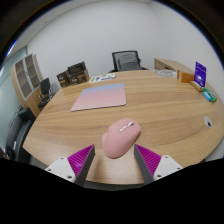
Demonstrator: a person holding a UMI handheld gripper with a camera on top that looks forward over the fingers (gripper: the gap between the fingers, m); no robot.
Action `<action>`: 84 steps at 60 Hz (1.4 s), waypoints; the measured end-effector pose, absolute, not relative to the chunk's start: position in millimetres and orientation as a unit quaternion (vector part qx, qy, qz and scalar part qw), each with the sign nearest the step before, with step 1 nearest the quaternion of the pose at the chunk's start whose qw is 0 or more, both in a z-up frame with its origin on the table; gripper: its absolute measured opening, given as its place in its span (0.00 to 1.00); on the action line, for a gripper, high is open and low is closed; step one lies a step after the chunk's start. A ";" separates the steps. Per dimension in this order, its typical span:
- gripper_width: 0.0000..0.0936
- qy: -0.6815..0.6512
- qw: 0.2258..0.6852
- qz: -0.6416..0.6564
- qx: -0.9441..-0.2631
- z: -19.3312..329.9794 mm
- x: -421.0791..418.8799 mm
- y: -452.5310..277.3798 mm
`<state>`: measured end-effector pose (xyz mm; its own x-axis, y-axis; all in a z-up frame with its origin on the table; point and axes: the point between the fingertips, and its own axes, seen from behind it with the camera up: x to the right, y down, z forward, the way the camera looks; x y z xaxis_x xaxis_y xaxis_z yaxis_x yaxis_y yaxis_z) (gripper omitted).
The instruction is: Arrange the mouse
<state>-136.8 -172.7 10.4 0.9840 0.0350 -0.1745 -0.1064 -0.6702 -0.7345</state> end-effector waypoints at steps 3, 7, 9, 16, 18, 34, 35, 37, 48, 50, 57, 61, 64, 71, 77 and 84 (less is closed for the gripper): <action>0.88 0.020 0.398 0.095 -0.912 4.1 -137.9 -164.4; 0.88 0.019 0.391 0.099 -0.915 0.0 -136.2 -150.3; 0.88 0.019 0.389 0.094 -0.916 -4.2 -132.7 -146.1; 0.88 0.008 0.389 0.086 -0.917 -6.1 -136.5 -122.7; 0.88 0.003 0.388 0.083 -0.918 -7.3 -139.1 -116.9; 0.60 -0.042 0.401 0.018 -0.915 -12.0 -144.2 -82.6; 0.58 -0.040 0.400 0.016 -0.915 -12.6 -144.4 -82.8; 0.54 -0.030 0.396 0.016 -0.918 -13.3 -144.3 -84.3; 0.45 0.004 0.389 -0.024 -0.921 -10.2 -136.9 -85.6; 0.45 0.007 0.384 -0.019 -0.923 -9.5 -141.7 -85.9; 0.45 0.022 0.394 -0.032 -0.918 22.2 -151.6 -68.1; 0.45 0.027 0.408 -0.024 -0.912 46.2 -165.9 -43.1; 0.45 0.027 0.416 -0.010 -0.909 59.8 -178.2 -19.1; 0.45 0.006 0.429 -0.014 -0.903 72.5 -196.1 46.2; 0.45 0.004 0.422 0.002 -0.907 60.6 -209.1 93.4; 0.45 -0.017 0.404 0.007 -0.914 38.6 -216.8 127.7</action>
